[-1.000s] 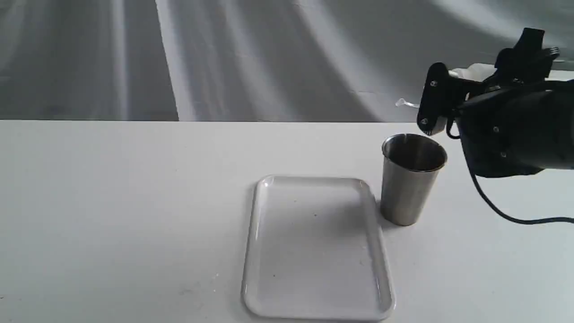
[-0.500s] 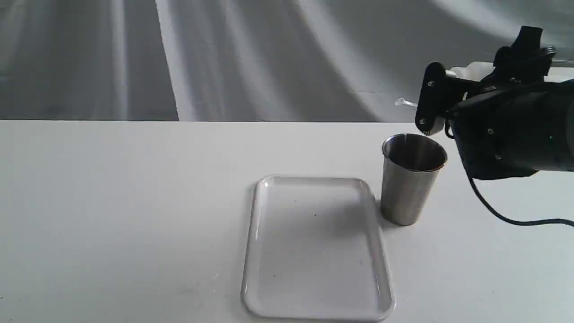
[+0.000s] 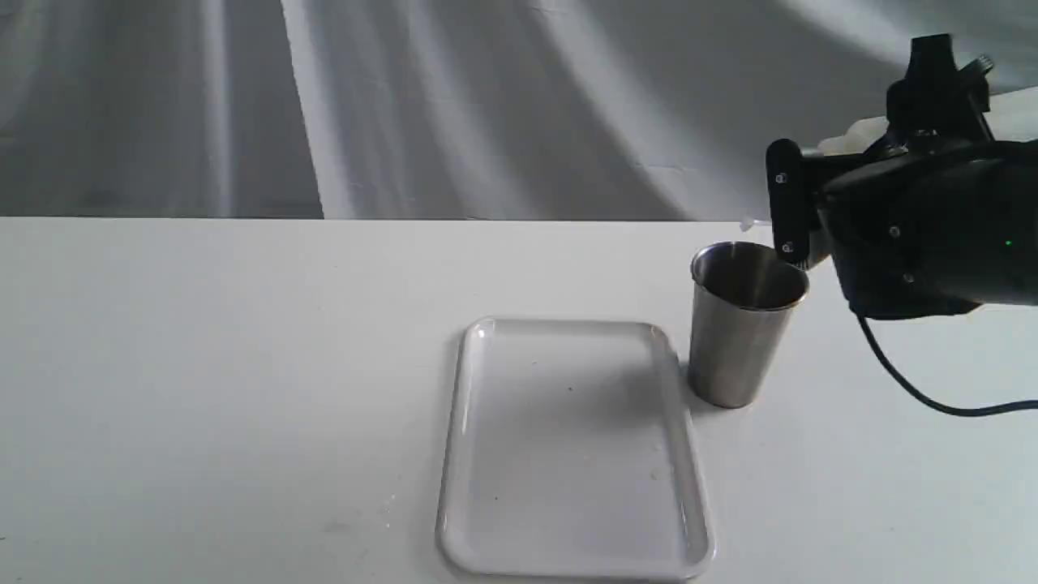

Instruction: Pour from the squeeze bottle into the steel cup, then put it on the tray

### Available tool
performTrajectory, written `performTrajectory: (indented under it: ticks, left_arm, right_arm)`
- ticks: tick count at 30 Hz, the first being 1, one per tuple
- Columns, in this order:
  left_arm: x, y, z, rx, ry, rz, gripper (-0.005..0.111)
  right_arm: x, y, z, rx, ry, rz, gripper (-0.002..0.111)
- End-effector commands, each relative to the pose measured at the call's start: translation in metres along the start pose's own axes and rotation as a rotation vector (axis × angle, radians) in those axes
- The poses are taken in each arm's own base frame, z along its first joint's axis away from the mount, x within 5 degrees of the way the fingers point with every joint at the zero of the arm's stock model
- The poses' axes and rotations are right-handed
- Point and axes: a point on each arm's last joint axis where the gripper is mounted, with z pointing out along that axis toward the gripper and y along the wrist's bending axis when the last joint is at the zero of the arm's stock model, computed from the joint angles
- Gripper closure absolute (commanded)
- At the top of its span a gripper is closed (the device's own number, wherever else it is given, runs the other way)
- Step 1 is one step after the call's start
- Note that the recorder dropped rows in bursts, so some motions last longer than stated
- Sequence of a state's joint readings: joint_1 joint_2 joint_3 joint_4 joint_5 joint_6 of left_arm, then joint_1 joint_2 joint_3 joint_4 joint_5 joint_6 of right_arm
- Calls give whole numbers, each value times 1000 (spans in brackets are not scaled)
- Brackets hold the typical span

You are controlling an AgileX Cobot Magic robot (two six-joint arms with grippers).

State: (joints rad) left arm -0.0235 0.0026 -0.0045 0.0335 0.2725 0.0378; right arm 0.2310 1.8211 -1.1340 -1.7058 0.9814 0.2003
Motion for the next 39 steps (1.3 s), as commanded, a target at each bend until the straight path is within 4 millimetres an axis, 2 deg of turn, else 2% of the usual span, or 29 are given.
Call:
performTrajectory:
  ticks: [1, 18, 39]
  left_arm:
    - [1, 0, 0, -1, -5, -2, 107]
    - [1, 0, 0, -1, -5, -5, 107]
    - [1, 0, 0, -1, -5, -6, 107]
  right_arm:
    - [7, -13, -4, 55, 24, -68, 100]
    - [10, -17, -6, 61, 22, -221, 100]
    - [8, -17, -6, 59, 0, -242, 100]
